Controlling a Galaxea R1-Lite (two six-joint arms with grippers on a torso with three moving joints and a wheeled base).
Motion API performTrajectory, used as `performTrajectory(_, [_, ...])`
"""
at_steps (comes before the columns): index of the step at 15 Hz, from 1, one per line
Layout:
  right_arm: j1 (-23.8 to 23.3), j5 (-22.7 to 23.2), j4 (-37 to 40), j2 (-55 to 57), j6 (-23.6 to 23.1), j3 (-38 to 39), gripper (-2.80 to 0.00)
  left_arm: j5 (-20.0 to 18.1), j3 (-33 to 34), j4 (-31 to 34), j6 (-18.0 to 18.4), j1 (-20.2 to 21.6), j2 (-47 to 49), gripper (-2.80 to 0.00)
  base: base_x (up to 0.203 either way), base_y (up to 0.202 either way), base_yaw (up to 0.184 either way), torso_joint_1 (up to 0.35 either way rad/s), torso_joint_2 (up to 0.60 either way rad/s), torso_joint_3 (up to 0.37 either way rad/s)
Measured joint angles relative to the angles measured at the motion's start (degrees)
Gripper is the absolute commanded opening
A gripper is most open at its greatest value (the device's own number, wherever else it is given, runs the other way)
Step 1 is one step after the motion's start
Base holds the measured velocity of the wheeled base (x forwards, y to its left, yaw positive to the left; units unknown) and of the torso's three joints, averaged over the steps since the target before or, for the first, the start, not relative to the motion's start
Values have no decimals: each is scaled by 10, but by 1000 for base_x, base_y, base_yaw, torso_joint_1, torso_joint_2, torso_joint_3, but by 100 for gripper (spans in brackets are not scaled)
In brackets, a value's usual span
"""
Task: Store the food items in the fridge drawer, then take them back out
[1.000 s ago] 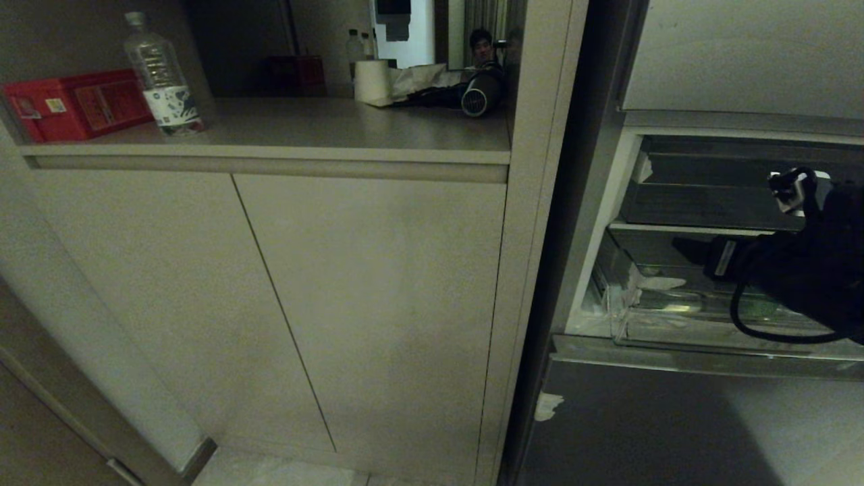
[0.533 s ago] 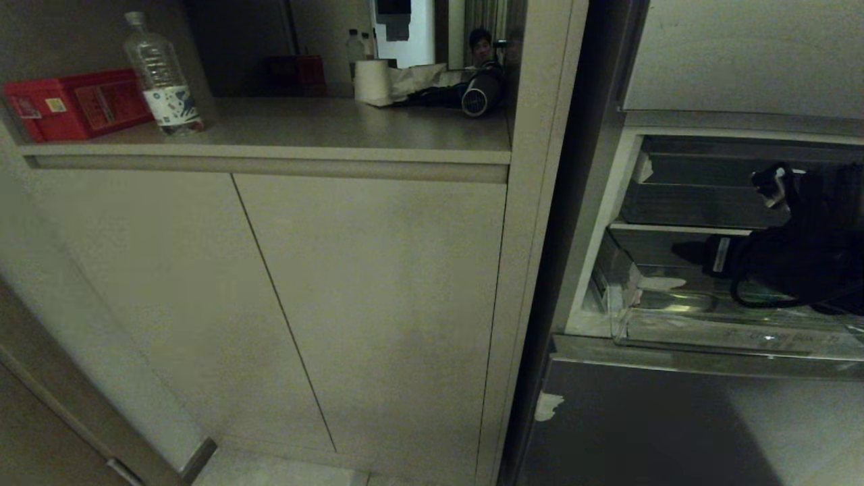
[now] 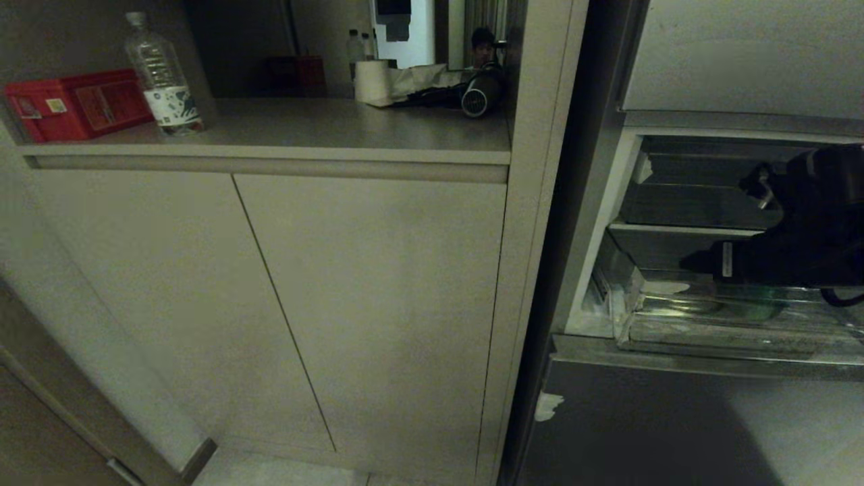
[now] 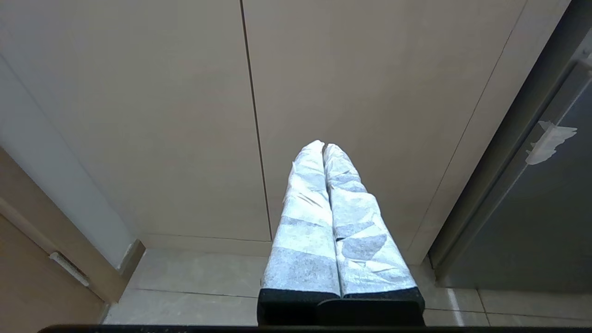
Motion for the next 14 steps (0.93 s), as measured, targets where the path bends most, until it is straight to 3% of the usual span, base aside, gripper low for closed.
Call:
performTrajectory(5, [-6,0,24,12,0,0,0,0,0,0,0,0,0,-280,0,0,0,0,0,0])
performTrajectory(14, [-7,0,184,-94,1,5,0,0,0,0,0,0,0,-280,0,0,0,0,0,0])
